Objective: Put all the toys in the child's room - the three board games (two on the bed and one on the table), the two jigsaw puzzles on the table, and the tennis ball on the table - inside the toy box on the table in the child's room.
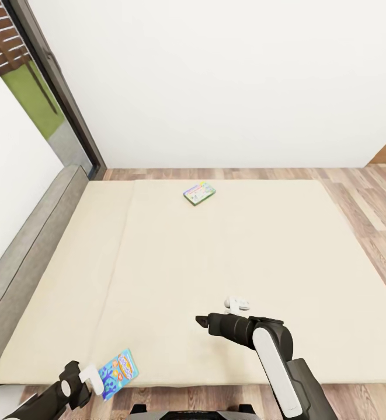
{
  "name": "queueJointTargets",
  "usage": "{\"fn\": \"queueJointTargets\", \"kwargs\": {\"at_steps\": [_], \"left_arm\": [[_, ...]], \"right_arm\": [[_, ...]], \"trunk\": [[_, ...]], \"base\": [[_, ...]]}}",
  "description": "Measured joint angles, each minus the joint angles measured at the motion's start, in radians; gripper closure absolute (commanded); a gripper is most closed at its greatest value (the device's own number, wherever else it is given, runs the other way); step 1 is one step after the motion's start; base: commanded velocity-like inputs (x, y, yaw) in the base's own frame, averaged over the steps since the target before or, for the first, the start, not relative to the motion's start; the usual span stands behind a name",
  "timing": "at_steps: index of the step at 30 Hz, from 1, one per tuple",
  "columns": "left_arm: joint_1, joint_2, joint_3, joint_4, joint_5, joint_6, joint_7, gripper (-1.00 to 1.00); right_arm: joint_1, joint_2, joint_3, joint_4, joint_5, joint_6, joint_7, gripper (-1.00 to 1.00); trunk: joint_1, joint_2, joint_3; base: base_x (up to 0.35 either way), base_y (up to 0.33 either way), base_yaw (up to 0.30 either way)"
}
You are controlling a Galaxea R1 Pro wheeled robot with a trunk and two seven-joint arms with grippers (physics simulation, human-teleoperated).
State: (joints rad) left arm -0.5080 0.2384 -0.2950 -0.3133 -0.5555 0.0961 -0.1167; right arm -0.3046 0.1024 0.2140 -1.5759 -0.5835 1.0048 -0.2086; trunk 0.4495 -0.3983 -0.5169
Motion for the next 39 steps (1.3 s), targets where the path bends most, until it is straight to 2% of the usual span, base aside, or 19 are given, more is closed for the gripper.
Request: {"fn": "queueJointTargets", "kwargs": {"at_steps": [34, 39], "left_arm": [[0.0, -0.009, 0.0, 0.0, 0.002, 0.003, 0.002, -1.0], [0.0, -0.009, 0.0, 0.001, 0.002, 0.003, 0.001, -1.0]], "right_arm": [[0.0, -0.001, 0.0, -0.001, -0.001, 0.001, 0.001, -1.0], [0.0, -0.001, 0.002, -0.001, -0.013, 0.036, 0.017, -1.0]], "trunk": [[0.0, 0.0, -0.042], [0.0, 0.0, -0.045]], "base": [[0.006, 0.0, 0.0], [0.0, 0.0, 0.0]]}}
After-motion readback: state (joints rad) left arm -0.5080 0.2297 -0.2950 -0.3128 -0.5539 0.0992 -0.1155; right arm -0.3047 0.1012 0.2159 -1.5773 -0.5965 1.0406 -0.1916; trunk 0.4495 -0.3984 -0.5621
